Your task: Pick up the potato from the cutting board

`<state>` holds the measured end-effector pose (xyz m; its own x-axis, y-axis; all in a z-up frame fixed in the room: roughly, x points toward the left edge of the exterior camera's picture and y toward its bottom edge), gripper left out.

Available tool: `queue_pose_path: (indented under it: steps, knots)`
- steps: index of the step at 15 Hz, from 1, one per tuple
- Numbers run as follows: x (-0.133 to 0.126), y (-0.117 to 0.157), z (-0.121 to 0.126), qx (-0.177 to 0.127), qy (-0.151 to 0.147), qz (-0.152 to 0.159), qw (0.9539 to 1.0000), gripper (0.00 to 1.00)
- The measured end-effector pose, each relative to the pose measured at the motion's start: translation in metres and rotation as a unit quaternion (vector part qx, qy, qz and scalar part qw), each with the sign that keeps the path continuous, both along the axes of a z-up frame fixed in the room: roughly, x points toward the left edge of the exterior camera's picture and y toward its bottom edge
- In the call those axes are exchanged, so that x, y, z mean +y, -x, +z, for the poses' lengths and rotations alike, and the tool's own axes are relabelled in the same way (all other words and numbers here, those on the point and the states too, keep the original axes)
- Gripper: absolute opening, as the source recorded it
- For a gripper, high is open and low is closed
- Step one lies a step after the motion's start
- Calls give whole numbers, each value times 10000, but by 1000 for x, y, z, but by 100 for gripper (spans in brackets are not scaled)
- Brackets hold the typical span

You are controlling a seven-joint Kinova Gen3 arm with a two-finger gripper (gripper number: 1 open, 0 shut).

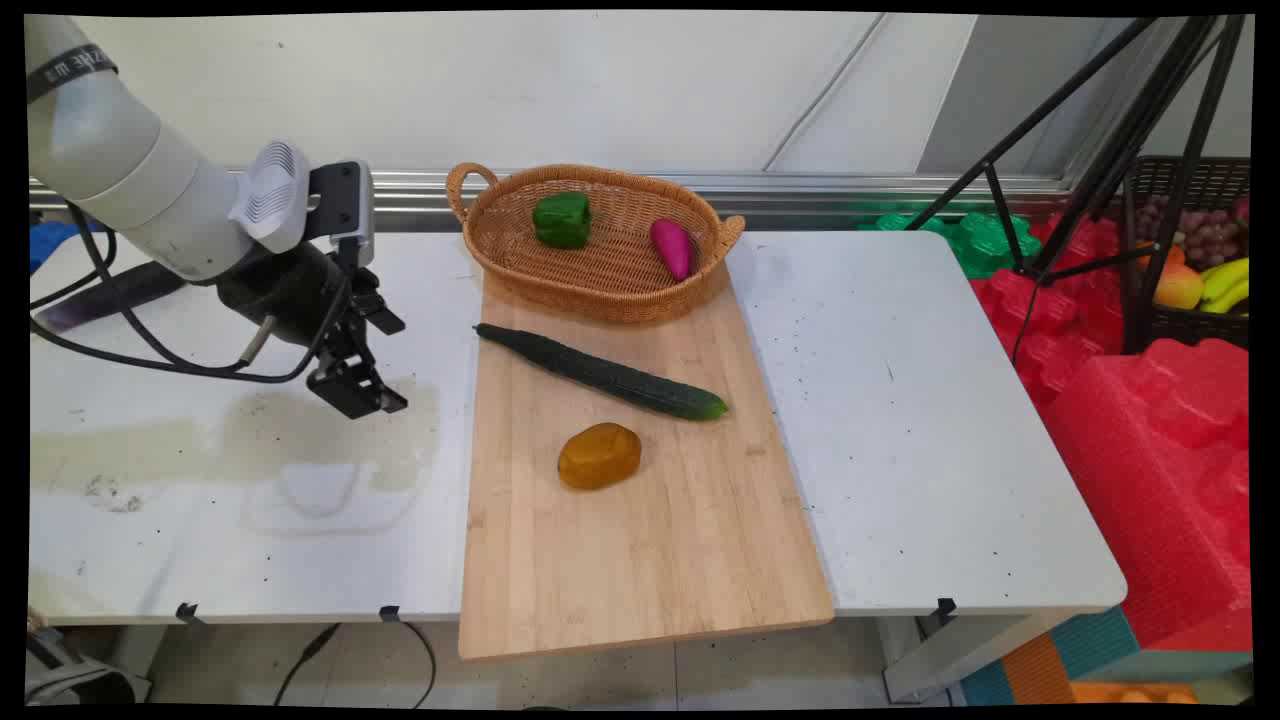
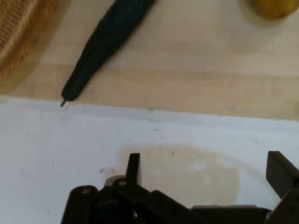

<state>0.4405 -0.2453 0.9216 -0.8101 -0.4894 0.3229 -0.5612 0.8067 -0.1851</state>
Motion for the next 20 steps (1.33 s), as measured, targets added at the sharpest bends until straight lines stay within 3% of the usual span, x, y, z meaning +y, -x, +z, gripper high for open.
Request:
queue_pose_path:
  steps: [9,20]
  knots:
    - [5,68,11,505,-53,408,9979,100]
    - [-30,154,-32,745,-120,791,9940,100]
